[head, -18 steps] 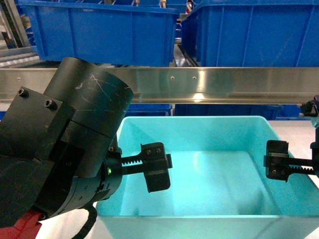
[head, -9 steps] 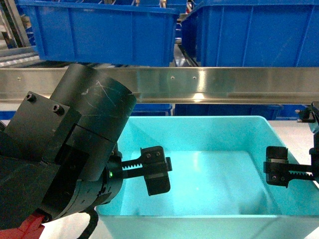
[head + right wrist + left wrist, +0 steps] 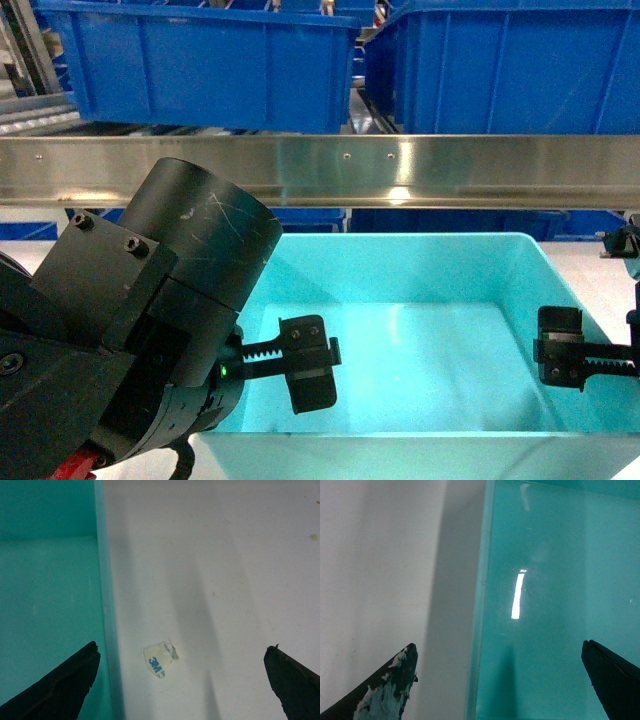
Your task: Organize blue bins on left shelf correctly
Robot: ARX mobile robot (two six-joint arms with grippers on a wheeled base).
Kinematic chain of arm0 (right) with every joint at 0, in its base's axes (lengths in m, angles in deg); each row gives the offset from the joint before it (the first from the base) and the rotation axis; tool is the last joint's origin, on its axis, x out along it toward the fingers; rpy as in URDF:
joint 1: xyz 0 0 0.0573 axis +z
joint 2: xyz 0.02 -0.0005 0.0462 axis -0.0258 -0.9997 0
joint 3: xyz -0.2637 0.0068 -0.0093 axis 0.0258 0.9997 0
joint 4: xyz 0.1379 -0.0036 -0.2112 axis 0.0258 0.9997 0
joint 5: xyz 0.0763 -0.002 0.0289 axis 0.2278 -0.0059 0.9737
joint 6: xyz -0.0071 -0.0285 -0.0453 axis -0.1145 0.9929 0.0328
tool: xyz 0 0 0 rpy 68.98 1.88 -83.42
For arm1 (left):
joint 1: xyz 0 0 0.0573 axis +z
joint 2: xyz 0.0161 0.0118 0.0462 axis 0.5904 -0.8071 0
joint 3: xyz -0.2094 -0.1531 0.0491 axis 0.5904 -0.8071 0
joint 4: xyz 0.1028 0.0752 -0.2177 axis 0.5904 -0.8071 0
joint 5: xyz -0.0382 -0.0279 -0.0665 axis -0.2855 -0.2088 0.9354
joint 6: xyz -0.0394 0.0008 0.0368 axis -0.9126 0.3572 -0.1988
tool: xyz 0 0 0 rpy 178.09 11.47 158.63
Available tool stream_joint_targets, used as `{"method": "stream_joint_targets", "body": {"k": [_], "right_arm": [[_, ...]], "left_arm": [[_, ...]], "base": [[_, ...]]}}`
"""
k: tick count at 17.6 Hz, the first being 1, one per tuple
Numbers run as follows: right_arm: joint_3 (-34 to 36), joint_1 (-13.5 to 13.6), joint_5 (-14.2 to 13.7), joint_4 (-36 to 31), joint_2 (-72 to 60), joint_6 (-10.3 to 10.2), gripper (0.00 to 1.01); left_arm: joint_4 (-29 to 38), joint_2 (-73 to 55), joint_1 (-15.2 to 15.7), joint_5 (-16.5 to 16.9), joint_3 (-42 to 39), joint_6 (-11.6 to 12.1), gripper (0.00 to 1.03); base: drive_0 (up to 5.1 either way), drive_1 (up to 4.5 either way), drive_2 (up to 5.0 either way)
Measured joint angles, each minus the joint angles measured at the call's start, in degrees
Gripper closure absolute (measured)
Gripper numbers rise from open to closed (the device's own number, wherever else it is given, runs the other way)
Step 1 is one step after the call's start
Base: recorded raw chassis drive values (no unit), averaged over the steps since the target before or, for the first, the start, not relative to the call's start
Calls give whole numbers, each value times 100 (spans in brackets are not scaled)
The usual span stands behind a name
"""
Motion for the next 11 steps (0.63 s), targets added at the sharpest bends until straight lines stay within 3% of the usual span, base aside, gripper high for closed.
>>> {"method": "stream_joint_targets", "body": {"k": [1, 5, 8, 11], "right_arm": [[22, 2, -11, 7, 2, 101, 3], [26, 2, -24, 2, 2, 190, 4], [26, 9, 0, 2, 2, 195, 32], [26, 9, 0, 2, 2, 195, 72]], "left_arm": [[4, 0, 0, 0, 7, 0, 5], [4, 0, -4, -2, 7, 0, 5], [4, 0, -4, -2, 9, 0, 29], [4, 0, -7, 0, 9, 0, 69]], "base": [[0, 0, 0], [0, 0, 0], [0, 0, 0], [0, 0, 0]]}}
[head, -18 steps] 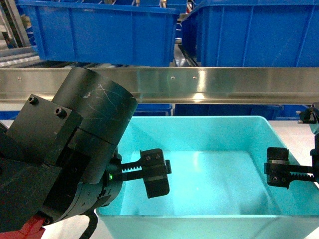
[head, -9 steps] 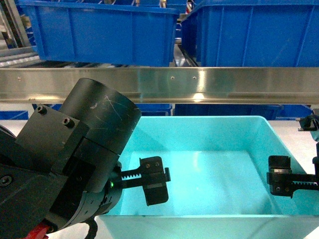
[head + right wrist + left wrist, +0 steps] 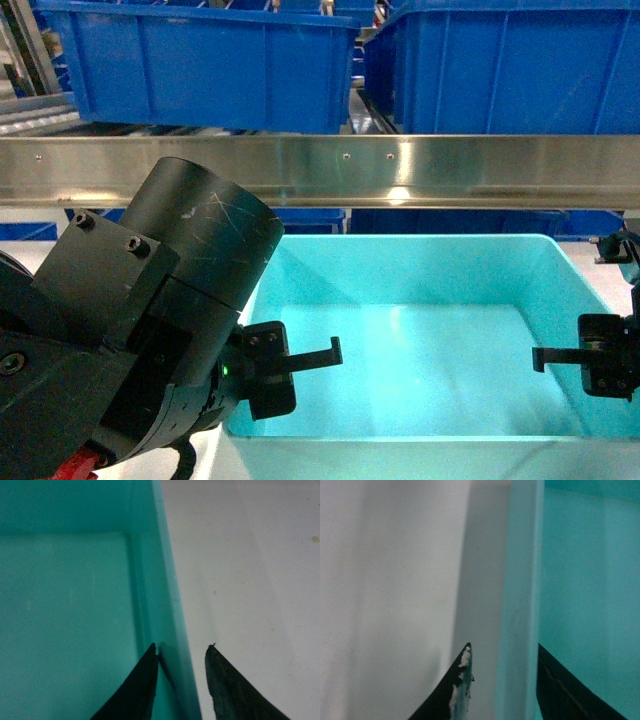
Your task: Organize blue bins on left shelf correctly
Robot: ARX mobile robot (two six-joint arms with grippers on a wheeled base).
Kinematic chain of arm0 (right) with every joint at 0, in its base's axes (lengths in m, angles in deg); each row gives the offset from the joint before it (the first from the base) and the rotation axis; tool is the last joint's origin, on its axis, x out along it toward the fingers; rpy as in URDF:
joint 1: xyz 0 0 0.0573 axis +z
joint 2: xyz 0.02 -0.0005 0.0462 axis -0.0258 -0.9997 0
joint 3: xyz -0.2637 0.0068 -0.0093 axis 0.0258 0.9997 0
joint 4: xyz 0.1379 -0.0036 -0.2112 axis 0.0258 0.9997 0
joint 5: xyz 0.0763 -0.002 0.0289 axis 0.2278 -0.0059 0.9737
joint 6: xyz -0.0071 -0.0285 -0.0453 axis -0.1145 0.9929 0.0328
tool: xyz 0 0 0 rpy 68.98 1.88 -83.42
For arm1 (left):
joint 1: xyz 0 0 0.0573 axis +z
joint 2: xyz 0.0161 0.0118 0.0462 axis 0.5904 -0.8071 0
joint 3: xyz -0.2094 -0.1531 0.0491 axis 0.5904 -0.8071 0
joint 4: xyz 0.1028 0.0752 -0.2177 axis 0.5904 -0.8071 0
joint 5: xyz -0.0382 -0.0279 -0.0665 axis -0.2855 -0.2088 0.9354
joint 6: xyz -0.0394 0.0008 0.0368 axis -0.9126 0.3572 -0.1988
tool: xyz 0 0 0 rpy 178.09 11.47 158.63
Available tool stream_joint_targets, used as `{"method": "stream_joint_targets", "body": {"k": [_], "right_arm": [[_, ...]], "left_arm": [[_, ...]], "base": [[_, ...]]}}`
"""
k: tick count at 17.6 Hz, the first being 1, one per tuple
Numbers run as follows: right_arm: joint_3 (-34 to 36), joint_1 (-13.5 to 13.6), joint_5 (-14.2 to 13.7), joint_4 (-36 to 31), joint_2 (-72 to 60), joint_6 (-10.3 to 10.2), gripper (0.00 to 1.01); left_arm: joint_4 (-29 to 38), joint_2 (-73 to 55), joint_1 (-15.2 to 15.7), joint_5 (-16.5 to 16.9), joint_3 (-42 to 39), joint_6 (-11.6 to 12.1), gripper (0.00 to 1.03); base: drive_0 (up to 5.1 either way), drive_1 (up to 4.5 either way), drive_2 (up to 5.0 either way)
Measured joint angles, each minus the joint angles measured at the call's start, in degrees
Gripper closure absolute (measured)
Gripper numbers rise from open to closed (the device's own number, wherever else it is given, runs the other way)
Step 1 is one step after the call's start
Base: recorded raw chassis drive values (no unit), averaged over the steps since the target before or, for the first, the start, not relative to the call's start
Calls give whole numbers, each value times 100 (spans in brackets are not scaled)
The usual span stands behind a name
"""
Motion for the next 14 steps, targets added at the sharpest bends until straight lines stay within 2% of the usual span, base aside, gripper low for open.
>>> {"method": "stream_joint_targets", "body": {"k": [2, 3, 6, 11, 12, 14], "right_arm": [[0, 33, 157, -20, 0, 81, 96], [0, 24, 232, -28, 0, 83, 99], [0, 24, 297, -35, 0, 57, 99], [-28, -52, 376, 129, 103, 66, 99], [-50, -81, 385, 192, 181, 105, 99], [-199, -208, 505, 431, 522, 339, 99]], "left_arm": [[48, 0, -15, -31, 20, -7, 94], [15, 2, 4, 31, 39, 120, 100], [22, 7, 22, 85, 42, 238, 101], [24, 15, -9, -37, 85, 350, 101], [0, 20, -13, -39, 109, 369, 101], [-116, 131, -103, -120, 302, 393, 101]], "base": [[0, 0, 0], [0, 0, 0], [0, 0, 0], [0, 0, 0], [0, 0, 0], [0, 0, 0]]}}
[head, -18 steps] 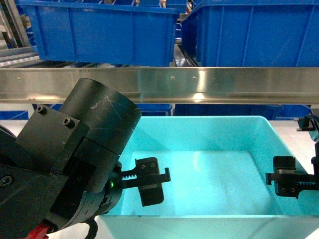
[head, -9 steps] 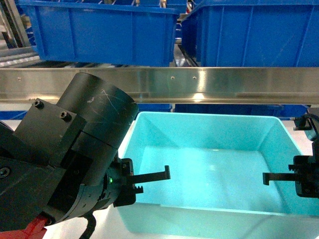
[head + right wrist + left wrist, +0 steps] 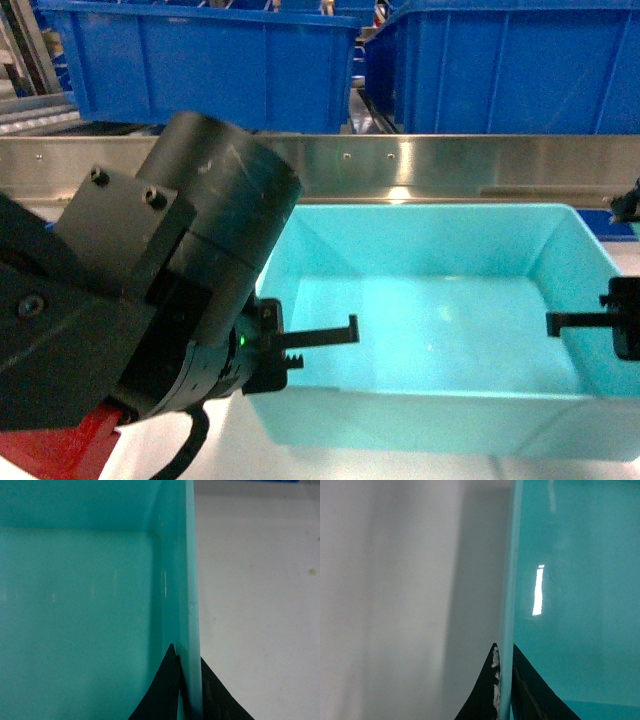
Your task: Organize blue bins on left shelf correctly
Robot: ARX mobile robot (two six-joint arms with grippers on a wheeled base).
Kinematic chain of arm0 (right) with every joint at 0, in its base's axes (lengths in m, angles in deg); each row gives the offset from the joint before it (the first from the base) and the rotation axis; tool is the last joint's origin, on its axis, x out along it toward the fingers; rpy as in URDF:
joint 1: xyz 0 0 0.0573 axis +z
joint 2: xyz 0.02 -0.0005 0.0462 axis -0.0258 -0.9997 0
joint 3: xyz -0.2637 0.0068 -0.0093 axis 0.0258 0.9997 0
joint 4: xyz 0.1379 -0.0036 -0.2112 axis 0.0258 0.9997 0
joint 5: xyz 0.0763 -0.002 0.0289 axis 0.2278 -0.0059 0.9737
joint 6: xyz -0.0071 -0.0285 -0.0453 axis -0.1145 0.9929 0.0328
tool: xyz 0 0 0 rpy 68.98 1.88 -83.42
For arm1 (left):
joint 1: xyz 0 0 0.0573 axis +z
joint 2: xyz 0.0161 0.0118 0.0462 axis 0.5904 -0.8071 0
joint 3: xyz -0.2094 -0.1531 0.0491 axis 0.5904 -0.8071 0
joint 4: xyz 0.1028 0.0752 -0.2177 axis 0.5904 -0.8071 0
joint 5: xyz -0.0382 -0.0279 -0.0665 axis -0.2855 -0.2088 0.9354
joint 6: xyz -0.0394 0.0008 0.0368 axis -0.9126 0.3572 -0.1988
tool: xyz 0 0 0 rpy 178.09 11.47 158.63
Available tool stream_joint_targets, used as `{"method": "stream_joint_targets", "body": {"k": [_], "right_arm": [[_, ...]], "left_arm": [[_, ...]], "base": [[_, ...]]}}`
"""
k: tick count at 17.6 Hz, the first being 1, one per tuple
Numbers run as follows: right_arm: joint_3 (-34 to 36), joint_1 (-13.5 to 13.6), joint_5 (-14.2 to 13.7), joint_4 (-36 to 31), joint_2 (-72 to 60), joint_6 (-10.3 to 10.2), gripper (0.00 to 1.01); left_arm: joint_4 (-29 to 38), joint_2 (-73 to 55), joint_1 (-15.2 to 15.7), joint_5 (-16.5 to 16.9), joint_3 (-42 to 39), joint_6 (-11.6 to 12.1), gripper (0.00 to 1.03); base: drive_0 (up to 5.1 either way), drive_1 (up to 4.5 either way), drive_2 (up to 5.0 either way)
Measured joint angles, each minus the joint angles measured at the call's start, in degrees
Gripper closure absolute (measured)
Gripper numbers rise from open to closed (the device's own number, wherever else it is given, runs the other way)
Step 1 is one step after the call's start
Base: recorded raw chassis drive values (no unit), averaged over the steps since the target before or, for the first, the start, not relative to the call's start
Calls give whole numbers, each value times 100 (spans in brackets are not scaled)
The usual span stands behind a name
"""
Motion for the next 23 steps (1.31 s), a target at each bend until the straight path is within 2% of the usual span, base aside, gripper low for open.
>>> {"method": "stream_joint_targets", "body": {"k": [5, 6, 8, 15, 23], "right_arm": [[-407, -221, 278, 476, 750, 402, 99], [-374, -225, 337, 417, 861, 544, 99], [-302, -254, 376, 293, 953, 654, 99], [-293, -256, 380, 284, 981, 728, 99], [-282, -286, 398, 289, 988, 748, 99]], "left_arm": [[-153, 393, -129, -282, 457, 79, 101], [-271, 446, -162, -334, 503, 133, 101], [-195, 457, -151, -299, 503, 173, 101], [-181, 466, -151, -280, 503, 177, 101], [-201, 466, -168, -278, 503, 175, 101]], "base": [[0, 0, 0], [0, 0, 0], [0, 0, 0], [0, -59, 59], [-447, 69, 407]]}}
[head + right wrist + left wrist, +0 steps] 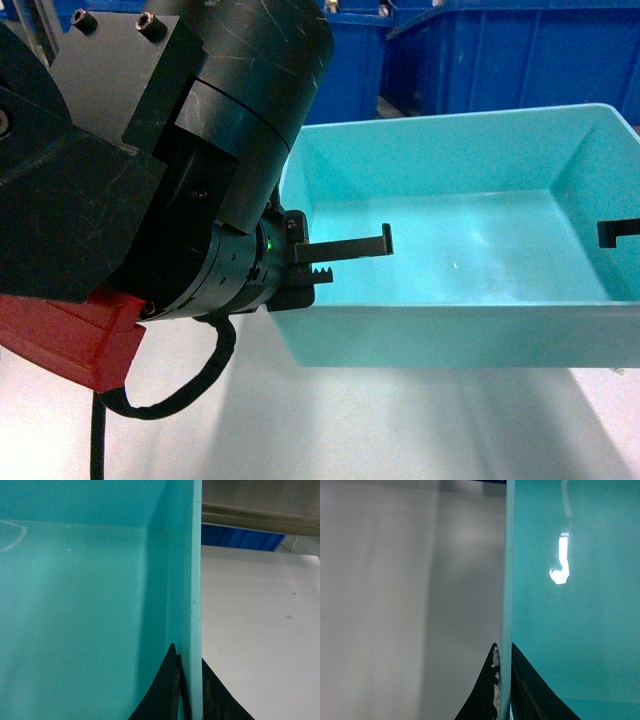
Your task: Organize blue bins on left shelf correctly
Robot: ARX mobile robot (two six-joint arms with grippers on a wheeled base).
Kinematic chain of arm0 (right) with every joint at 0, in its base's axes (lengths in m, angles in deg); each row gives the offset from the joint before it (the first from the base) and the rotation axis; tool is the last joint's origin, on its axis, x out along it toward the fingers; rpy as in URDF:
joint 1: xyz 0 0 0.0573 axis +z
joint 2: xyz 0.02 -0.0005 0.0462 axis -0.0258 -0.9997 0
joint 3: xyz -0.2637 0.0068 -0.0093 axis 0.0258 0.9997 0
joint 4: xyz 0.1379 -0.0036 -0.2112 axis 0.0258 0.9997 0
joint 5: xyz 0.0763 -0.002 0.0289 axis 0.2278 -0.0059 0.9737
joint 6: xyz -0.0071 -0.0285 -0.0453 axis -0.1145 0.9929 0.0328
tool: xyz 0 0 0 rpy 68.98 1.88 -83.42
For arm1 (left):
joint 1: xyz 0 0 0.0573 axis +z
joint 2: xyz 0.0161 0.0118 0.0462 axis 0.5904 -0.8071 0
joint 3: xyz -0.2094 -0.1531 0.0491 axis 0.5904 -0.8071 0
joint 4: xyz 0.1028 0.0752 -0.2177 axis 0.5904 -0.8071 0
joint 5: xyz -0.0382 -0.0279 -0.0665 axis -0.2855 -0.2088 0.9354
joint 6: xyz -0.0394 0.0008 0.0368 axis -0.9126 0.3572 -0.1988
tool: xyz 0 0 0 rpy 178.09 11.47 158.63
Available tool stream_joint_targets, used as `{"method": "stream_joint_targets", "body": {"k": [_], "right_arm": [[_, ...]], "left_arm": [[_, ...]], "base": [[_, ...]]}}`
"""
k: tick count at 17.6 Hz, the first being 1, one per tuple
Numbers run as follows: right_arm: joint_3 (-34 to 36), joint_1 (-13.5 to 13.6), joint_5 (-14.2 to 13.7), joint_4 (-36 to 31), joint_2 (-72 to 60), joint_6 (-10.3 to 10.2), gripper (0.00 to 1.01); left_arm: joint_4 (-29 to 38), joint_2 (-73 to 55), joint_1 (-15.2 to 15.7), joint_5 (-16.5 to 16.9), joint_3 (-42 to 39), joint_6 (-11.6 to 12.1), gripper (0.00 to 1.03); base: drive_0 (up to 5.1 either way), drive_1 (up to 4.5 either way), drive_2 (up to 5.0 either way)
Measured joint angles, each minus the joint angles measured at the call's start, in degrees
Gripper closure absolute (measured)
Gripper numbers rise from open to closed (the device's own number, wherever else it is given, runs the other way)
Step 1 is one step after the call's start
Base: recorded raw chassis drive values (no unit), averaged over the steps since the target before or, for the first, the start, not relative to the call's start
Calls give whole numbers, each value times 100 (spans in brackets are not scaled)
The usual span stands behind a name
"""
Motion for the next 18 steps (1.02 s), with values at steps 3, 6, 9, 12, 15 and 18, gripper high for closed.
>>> {"method": "stream_joint_targets", "body": {"k": [3, 6, 9, 12, 15, 18], "right_arm": [[0, 0, 4, 13, 0, 2, 99], [0, 0, 7, 4, 0, 2, 99], [0, 0, 9, -2, 0, 2, 99], [0, 0, 15, -7, 0, 2, 99], [0, 0, 17, 0, -2, 4, 99], [0, 0, 15, 13, -2, 2, 99]], "left_arm": [[0, 0, -2, 0, 0, 0, 101], [2, 0, 4, 2, 0, 4, 101], [15, 0, 9, 2, 0, 15, 101], [11, 0, 11, 0, 0, 17, 101], [4, 0, 11, 0, 0, 20, 101], [7, 0, 9, 2, 0, 22, 101]], "base": [[-460, 97, 391], [-460, 97, 391], [-472, 148, 344], [-496, 250, 250], [-496, 250, 250], [-500, 209, 266]]}}
